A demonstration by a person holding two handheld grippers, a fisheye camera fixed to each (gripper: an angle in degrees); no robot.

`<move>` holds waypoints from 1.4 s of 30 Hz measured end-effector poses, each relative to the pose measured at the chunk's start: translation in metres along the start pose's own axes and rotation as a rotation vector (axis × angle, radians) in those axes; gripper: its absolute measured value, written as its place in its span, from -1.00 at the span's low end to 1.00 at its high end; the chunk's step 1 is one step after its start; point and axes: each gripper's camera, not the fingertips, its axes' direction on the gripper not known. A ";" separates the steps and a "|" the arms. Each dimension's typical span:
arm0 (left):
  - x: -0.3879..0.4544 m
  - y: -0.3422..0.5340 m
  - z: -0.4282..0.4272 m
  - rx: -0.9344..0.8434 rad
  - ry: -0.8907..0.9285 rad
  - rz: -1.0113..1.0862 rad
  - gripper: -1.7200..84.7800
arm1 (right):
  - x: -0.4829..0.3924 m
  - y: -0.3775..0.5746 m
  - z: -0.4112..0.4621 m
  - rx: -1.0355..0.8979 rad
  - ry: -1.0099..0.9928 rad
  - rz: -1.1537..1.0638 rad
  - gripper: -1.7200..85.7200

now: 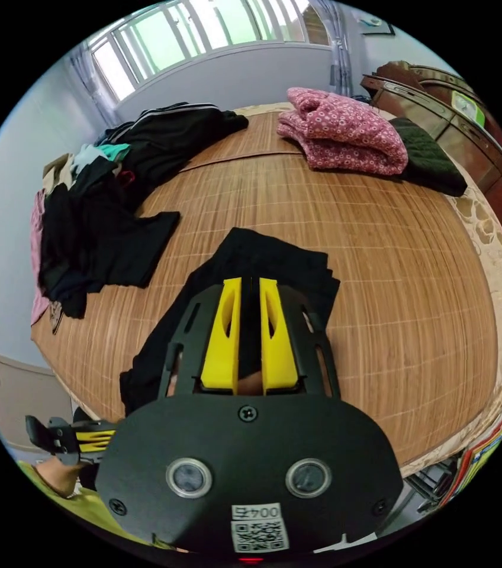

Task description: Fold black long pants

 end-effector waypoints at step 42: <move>-0.133 -0.269 0.014 0.070 0.026 -0.049 -0.86 | 0.162 -0.075 -0.101 0.268 -0.139 0.052 -0.78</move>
